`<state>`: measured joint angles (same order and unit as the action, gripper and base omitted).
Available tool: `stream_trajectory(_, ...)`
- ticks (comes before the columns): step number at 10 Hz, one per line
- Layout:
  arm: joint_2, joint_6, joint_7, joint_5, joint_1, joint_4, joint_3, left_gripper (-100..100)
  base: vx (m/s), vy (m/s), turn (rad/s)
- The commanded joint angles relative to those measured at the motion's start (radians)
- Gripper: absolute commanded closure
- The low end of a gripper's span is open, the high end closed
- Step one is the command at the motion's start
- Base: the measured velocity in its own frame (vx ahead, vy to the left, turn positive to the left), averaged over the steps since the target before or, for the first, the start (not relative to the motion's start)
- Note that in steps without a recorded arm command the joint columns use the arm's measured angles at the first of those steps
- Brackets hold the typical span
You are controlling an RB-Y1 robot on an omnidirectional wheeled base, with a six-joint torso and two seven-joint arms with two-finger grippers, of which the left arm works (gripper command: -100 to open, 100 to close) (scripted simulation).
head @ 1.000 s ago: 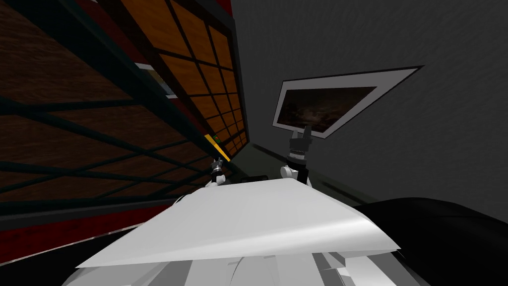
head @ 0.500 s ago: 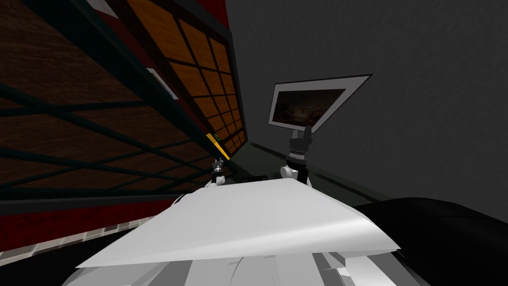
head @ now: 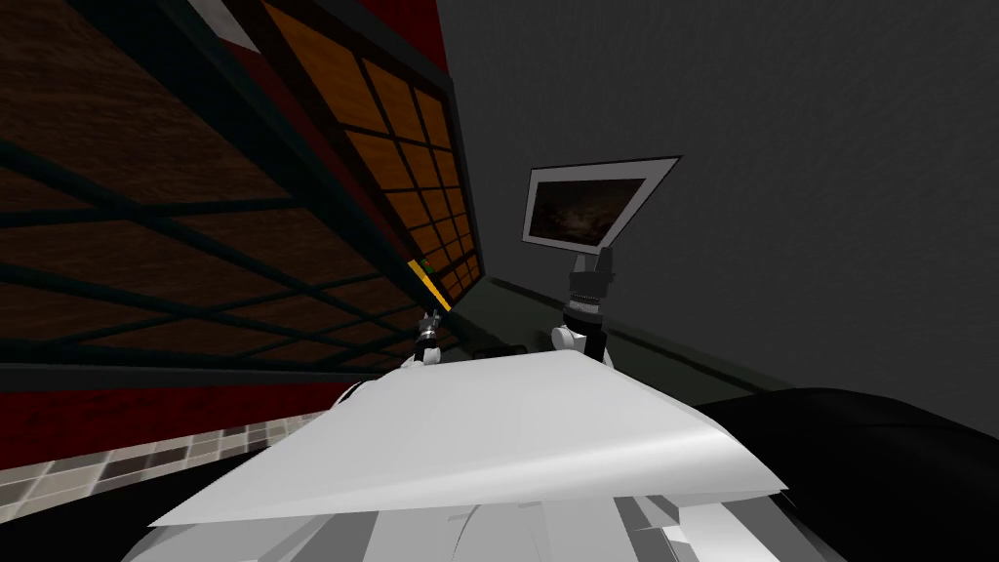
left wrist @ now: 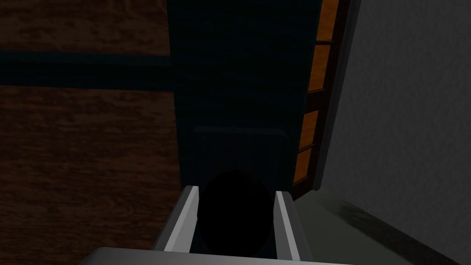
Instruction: Pull the door open
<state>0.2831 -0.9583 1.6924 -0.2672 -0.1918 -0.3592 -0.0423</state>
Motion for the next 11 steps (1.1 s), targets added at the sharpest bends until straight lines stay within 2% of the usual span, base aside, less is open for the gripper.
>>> stream_trajectory(1, 0.009, -0.007, 0.024, 0.014, 0.015, -0.017, 0.019, 100, -0.217, 0.017, -0.033)
stream_trajectory(2, 0.014, -0.011, 0.033, 0.020, 0.018, -0.019, 0.026, 100, -0.160, 0.012, -0.025)
stream_trajectory(3, 0.027, -0.023, 0.062, 0.037, 0.029, -0.023, 0.049, 100, -0.190, 0.002, -0.028)
stream_trajectory(6, 0.053, -0.047, 0.117, 0.070, 0.048, -0.032, 0.093, 100, -0.195, 0.000, -0.022)
stream_trajectory(8, 0.066, -0.060, 0.145, 0.087, 0.058, -0.036, 0.116, 100, -0.184, 0.022, -0.024)
stream_trajectory(9, 0.062, -0.057, 0.136, 0.082, 0.051, -0.025, 0.109, 100, -0.085, 0.006, -0.008)
stream_trajectory(10, 0.077, -0.092, 0.159, 0.099, 0.080, -0.028, 0.129, 100, -0.016, -0.007, 0.051)
stream_trajectory(11, 0.087, -0.115, 0.171, 0.109, 0.095, -0.030, 0.140, 100, -0.001, -0.013, 0.107)
